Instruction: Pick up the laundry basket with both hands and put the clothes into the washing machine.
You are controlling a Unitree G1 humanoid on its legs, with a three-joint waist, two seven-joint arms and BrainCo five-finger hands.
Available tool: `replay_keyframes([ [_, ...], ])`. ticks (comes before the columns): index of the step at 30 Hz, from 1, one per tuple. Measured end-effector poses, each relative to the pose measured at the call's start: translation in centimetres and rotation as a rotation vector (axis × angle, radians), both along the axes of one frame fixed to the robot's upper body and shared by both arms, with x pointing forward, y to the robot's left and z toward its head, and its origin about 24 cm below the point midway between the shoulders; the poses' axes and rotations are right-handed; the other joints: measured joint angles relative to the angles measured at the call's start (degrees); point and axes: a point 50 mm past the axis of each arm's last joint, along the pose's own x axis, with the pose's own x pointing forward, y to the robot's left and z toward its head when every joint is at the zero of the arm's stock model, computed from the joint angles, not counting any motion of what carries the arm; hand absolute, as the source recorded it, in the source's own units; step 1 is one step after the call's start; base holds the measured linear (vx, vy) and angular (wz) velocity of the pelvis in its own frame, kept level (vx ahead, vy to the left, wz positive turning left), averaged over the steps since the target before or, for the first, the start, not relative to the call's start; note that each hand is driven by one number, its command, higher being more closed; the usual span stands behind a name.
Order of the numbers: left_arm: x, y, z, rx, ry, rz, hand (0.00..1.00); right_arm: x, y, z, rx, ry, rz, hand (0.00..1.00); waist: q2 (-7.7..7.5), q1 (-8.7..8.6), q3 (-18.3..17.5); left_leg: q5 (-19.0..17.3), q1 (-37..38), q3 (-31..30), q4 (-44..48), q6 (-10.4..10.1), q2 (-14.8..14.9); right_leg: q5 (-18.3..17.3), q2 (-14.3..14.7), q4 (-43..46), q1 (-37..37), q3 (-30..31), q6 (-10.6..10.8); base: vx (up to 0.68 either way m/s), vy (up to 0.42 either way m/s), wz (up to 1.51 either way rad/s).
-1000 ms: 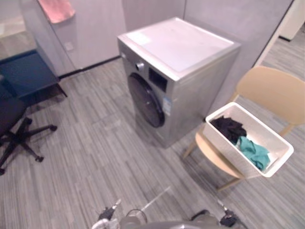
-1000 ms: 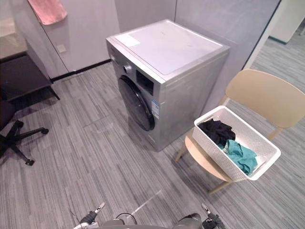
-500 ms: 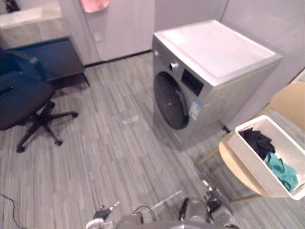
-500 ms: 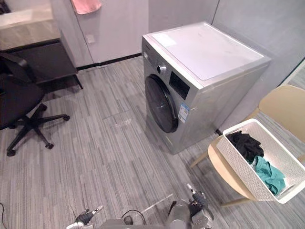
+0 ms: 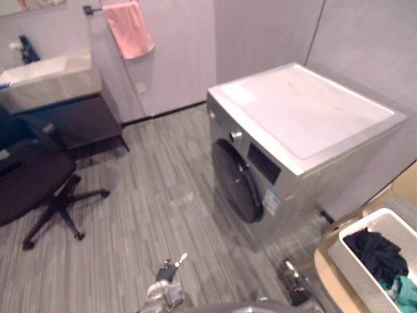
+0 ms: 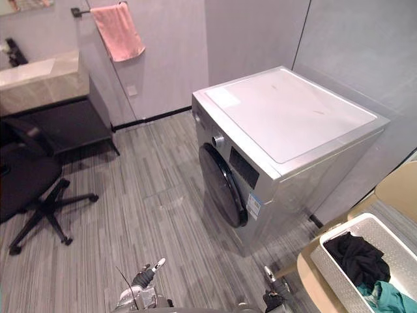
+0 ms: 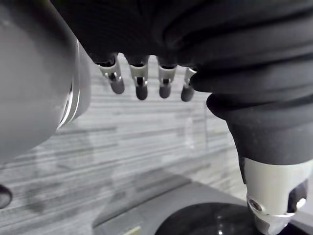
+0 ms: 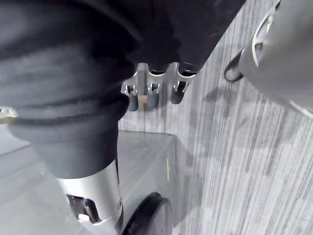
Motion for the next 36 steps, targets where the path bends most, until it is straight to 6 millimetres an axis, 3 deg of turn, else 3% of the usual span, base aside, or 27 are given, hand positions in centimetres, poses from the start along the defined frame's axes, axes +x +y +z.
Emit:
replay_keyframes([
  [2,-0.3,0.6,0.0,0.023,0.005,-0.014,0.0,1.5,0.7,0.3,-0.001,-0.024,0.062,0.0,-0.09,0.44,-0.05,1.25,1.33,-1.99,-21.83,1.19,0.0,0.71,-2.18,-0.03,-0.5,4.1,1.93,0.21,0.297,-0.85],
  [3,-0.5,0.6,-0.1,0.025,0.014,-0.011,0.0,1.8,0.8,0.4,-0.01,-0.03,0.09,0.0,0.33,0.56,-0.28,3.94,2.26,-3.71,-27.51,2.38,-0.35,0.79,-2.32,-0.06,-0.96,5.17,2.88,0.2,0.391,-1.05],
  [4,-1.3,0.4,-0.5,0.023,0.044,-0.006,0.0,2.3,0.4,0.7,-0.044,-0.035,0.152,0.0,1.97,1.31,-1.21,16.24,2.35,-8.24,-34.26,2.88,-0.35,-0.28,-1.87,-0.24,-2.21,7.6,6.48,0.12,0.322,-0.85],
  [5,-1.6,0.3,-0.6,0.026,0.057,-0.009,0.0,2.6,0.1,0.7,-0.06,-0.036,0.18,0.0,3.29,1.43,-1.64,15.84,2.34,-9.97,-34.05,-1.0,-0.35,-1.36,-1.9,-0.56,-2.31,8.94,8.39,0.16,0.465,-0.66],
  [6,-2.0,0.2,-0.8,0.028,0.086,-0.038,0.0,2.8,0.3,0.8,-0.078,-0.033,0.247,0.0,3.61,0.54,-1.86,11.48,3.68,-10.38,-35.56,-4.35,-1.24,-1.63,-2.6,-1.17,-2.11,10.09,8.82,0.13,0.471,-0.18],
  [7,-2.1,1.5,-0.8,0.066,0.101,-0.057,0.0,2.9,1.4,0.7,-0.065,-0.035,0.297,0.0,1.29,0.07,-1.96,11.85,4.32,-8.83,-37.71,-3.8,-3.46,-1.48,-4.47,-2.17,-2.37,11.44,8.64,0.1,0.411,-0.02],
  [10,-4.2,4.3,-1.0,0.133,0.181,-0.057,0.0,2.6,2.9,0.7,-0.041,-0.057,0.381,0.0,-1.55,-0.06,-3.4,16.03,9.61,-5.96,-48.0,-2.94,-6.86,0.89,-5.49,-6.0,-1.94,15.17,9.32,0.07,0.179,-0.19],
  [14,-3.9,3.7,-1.1,0.146,0.184,-0.137,0.0,0.9,1.9,0.4,-0.062,-0.038,0.41,0.0,-1.1,-0.51,-3.45,19.87,13.73,-4.57,-55.93,-2.8,-7.92,1.95,-6.18,-7.67,-1.42,15.25,11.15,0.0,0.011,-0.14],
  [18,-3.6,1.8,-1.3,0.115,0.175,-0.2,0.0,-0.3,0.3,0.3,-0.114,0.011,0.468,0.0,0.06,-1.4,-3.13,19.85,13.52,-3.95,-56.34,-2.82,-7.82,2.26,-6.25,-7.95,-2.02,15.57,11.71,-0.03,-0.021,-0.09],
  [21,-3.4,1.6,-1.2,0.122,0.172,-0.23,0.0,0.3,0.4,0.6,-0.155,-0.004,0.565,0.0,0.06,-1.88,-3.02,19.82,12.58,-2.97,-56.35,-2.83,-7.65,2.84,-6.15,-8.01,-3.88,16.83,12.09,-0.03,-0.002,-0.21],
  [26,-2.3,2.3,-0.9,0.181,0.152,-0.324,0.0,5.8,2.0,3.6,-0.243,-0.216,0.691,0.0,-2.24,-1.38,-1.8,19.83,10.92,-2.35,-56.37,-2.81,-7.65,4.57,-6.15,-9.61,-5.33,17.37,12.55,-0.03,0.008,-0.07],
  [29,-1.8,2.9,-0.7,0.205,0.138,-0.341,0.0,9.6,2.4,6.3,-0.311,-0.365,0.723,0.0,-3.84,-0.05,-1.7,19.85,9.84,-2.3,-56.37,-2.8,-7.78,5.89,-6.27,-11.36,-5.42,17.23,12.82,0.0,0.0,0.0],
  [36,-0.8,2.6,-0.4,0.213,0.108,-0.352,0.0,16.5,1.3,11.9,-0.476,-0.569,0.728,0.0,-2.65,0.68,0.51,20.05,8.9,-3.25,-56.36,-2.63,-8.0,6.06,-6.44,-11.92,-5.43,16.19,13.02,0.0,-0.008,0.07],
])
